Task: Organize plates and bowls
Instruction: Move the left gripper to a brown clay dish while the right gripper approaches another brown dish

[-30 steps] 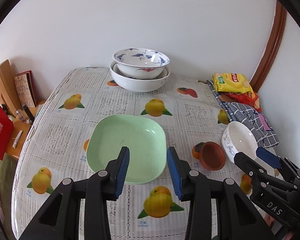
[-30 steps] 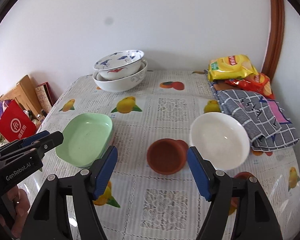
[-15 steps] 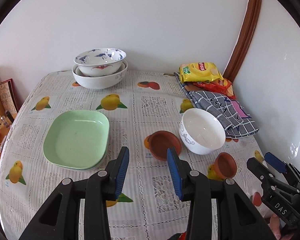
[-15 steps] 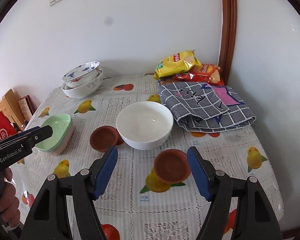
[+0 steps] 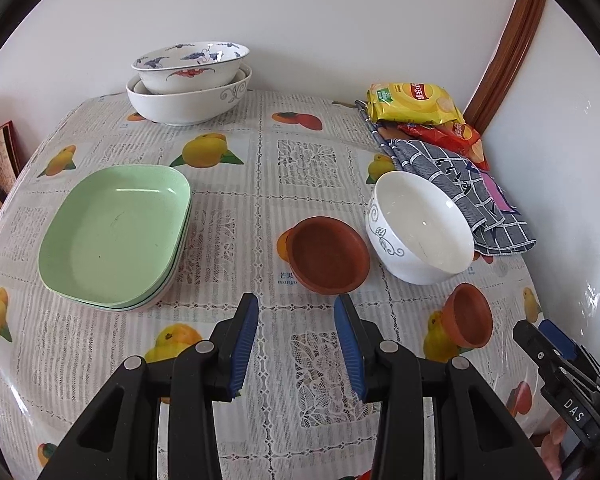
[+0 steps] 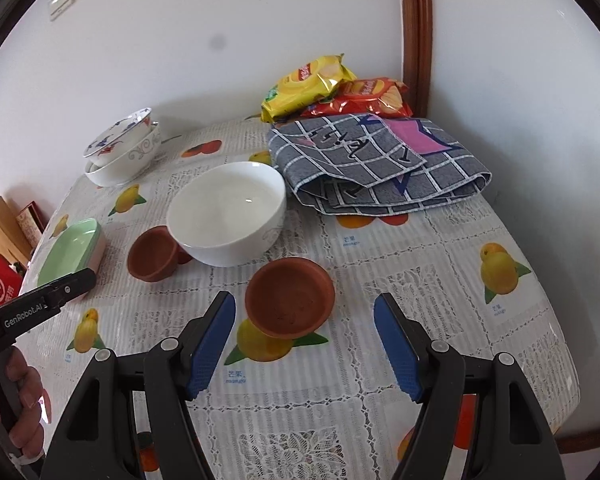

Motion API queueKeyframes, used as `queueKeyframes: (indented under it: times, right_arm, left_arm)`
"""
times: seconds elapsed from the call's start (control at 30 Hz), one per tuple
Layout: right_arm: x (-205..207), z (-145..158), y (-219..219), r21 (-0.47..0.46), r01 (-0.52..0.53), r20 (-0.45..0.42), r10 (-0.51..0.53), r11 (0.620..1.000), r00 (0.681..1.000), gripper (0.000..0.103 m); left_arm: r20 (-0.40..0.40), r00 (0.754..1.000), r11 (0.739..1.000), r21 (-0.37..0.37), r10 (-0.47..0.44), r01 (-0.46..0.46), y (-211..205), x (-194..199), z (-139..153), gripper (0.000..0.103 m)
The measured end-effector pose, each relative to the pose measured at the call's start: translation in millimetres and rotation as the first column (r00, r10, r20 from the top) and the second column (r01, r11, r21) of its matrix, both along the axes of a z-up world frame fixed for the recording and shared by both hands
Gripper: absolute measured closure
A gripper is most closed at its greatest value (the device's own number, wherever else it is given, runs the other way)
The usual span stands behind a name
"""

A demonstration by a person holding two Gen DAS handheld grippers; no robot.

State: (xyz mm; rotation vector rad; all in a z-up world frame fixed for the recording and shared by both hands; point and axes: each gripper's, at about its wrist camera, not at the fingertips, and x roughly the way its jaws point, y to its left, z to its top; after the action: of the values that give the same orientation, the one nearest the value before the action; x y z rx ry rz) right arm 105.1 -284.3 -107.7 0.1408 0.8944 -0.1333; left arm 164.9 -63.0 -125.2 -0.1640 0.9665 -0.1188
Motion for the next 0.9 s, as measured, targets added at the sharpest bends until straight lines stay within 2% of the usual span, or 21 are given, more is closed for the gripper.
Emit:
queueKeyframes:
  times: [0.27,0.6,0.73,0.9]
  right_arm:
    - [14.6,-25.5,-18.5,0.020,0.034,-0.036,-0.033,0.999,0.999,0.032]
    - [34.1,-49.4,-33.2,0.055,0.068,-0.099,-0.062,0.996,0.993,0.032]
    - [39.3,-54.2,-33.3,0.063,0.058,-0.111,-0.051,0.996,0.993,0.040]
    - [45.0,-60.0,-29.5,0.063,0.042,-0.122,-0.034,0.997,0.992,0.044]
  left_arm:
    - [-0.043,0.999,1.000,0.030,0.012,-0.011,-5.6,28.5,-16.1,0.065]
    - [-0.097,0.995,0.999,0.023,0.035,-0.033,-9.2,58.6,-33.7,0.065]
    - [-0.104,0.994,0.999,0.038,0.027,-0.023,-15.6,65.8,-39.6,0.065]
    - [-0.131,0.991,0.999,0.032,0.025,-0.021,-17.0,74.2,-49.4,0.065]
